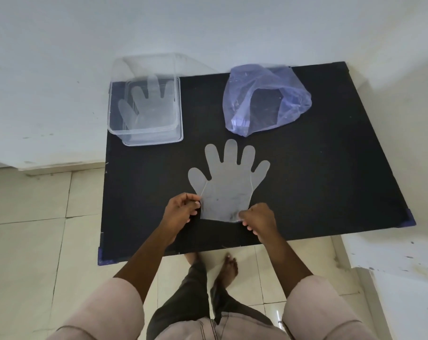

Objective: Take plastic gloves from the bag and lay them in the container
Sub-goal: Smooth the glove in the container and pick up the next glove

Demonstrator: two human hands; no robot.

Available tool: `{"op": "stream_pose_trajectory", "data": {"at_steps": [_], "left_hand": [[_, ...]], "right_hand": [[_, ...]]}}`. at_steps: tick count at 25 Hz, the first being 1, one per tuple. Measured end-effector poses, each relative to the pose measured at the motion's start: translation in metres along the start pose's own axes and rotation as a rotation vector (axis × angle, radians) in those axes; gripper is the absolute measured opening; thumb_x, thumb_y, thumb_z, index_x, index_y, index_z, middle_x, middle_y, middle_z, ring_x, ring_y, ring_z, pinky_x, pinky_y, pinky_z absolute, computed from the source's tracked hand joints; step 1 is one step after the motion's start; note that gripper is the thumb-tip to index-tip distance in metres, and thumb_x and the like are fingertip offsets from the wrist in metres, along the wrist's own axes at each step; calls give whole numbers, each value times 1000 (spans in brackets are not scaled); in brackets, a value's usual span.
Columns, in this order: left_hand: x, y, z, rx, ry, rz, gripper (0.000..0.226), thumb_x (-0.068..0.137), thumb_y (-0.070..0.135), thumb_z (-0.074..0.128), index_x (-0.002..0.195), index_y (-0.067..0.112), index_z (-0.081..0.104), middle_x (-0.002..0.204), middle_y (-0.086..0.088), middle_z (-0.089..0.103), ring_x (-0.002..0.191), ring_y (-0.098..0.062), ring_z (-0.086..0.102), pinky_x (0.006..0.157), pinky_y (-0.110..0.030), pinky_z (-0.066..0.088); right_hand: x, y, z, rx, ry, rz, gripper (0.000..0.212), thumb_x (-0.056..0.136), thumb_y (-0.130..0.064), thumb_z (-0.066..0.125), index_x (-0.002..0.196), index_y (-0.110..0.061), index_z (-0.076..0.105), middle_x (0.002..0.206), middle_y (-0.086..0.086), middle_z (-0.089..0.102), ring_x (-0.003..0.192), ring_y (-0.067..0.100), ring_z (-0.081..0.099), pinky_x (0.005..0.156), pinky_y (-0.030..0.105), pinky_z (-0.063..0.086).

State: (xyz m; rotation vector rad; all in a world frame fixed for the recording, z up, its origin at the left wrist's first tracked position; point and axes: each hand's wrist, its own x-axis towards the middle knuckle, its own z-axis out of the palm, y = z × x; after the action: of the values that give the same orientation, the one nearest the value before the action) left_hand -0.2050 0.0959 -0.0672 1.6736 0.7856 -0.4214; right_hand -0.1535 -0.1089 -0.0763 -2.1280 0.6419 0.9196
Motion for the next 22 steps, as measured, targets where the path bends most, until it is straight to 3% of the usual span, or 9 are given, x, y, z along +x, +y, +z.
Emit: {"op": "stream_pose_trajectory", "data": {"at_steps": [2, 5, 8, 13, 17, 22], "left_hand": [[-1, -8, -4, 209, 37, 105, 22, 88, 4, 63, 100, 22, 65, 104, -4, 67, 96, -18, 63, 85, -31, 54], [-6, -20, -1, 548, 93, 284, 40, 82, 10, 71, 118, 23, 60, 122, 1, 55, 106, -16, 56, 96, -32, 52], [-8, -21, 9, 449, 129, 340, 44, 81, 11, 74, 121, 23, 60, 126, 1, 51, 107, -13, 54, 98, -30, 52], [-6, -20, 20, 350, 154, 377, 50, 75, 6, 80, 121, 18, 65, 120, 4, 51, 102, -11, 54, 87, -17, 52], [-4, -17, 22, 381, 127, 390, 53, 74, 3, 80, 123, 19, 65, 119, 7, 48, 105, -11, 54, 92, -22, 53], [-2, -13, 21, 362, 191, 449, 38, 76, 9, 79, 112, 19, 72, 113, 3, 57, 100, -11, 57, 93, -18, 50]], "right_hand": [[-5, -8, -2, 340, -111, 105, 9, 72, -13, 66, 73, -5, 64, 63, 7, 62, 49, 16, 49, 51, 25, 38], [-11, -19, -7, 663, -268, 234, 8, 77, -13, 66, 72, -7, 64, 60, 3, 60, 52, 13, 49, 52, 25, 38], [-13, -24, -12, 777, -338, 286, 11, 76, -16, 66, 68, -9, 63, 62, 2, 61, 56, 12, 52, 53, 25, 39], [-15, -30, -19, 869, -371, 323, 11, 73, -18, 68, 66, -11, 64, 57, 1, 63, 56, 12, 52, 51, 25, 39], [-18, -33, -25, 914, -365, 322, 9, 73, -18, 69, 68, -11, 65, 57, 1, 63, 56, 12, 52, 51, 24, 39], [-18, -35, -28, 940, -352, 312, 9, 73, -18, 69, 68, -12, 65, 60, 2, 63, 57, 12, 51, 54, 24, 39]]}}
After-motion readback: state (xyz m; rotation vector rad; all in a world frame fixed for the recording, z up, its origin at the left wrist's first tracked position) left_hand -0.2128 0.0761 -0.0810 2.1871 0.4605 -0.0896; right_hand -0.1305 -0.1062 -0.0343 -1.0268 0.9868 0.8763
